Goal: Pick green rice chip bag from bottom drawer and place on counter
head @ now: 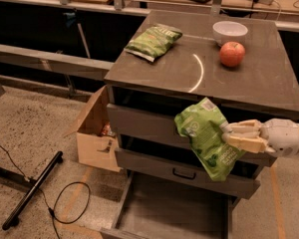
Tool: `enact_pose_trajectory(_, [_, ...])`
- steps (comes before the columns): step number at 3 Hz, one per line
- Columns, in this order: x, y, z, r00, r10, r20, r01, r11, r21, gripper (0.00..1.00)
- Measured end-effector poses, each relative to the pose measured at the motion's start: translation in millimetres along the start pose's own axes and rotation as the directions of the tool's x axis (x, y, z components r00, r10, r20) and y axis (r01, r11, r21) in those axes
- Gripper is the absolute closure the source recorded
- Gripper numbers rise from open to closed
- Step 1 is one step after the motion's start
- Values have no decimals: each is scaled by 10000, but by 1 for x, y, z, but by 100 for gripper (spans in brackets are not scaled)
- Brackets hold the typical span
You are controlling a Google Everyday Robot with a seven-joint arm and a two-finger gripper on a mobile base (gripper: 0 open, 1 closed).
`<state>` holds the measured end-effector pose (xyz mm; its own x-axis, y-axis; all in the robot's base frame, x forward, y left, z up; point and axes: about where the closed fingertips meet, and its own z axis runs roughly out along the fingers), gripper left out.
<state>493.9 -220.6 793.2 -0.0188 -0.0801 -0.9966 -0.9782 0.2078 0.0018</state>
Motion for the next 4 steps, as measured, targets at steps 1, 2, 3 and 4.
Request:
enact_pose_trajectory(1, [-24, 3, -13, 9999, -96, -55, 98, 9993, 365, 100])
enact_pose_trajectory(2, [-56, -2, -23, 9987, -138, -495, 158, 9991, 398, 100])
enact_pose_trajectory(3, [-85, -27, -30, 9962, -58, -872, 98, 9989, 456, 100])
enact_pose_trajectory(4, [-105, -67, -33, 9916, -61, -1291, 150, 9975, 686, 100])
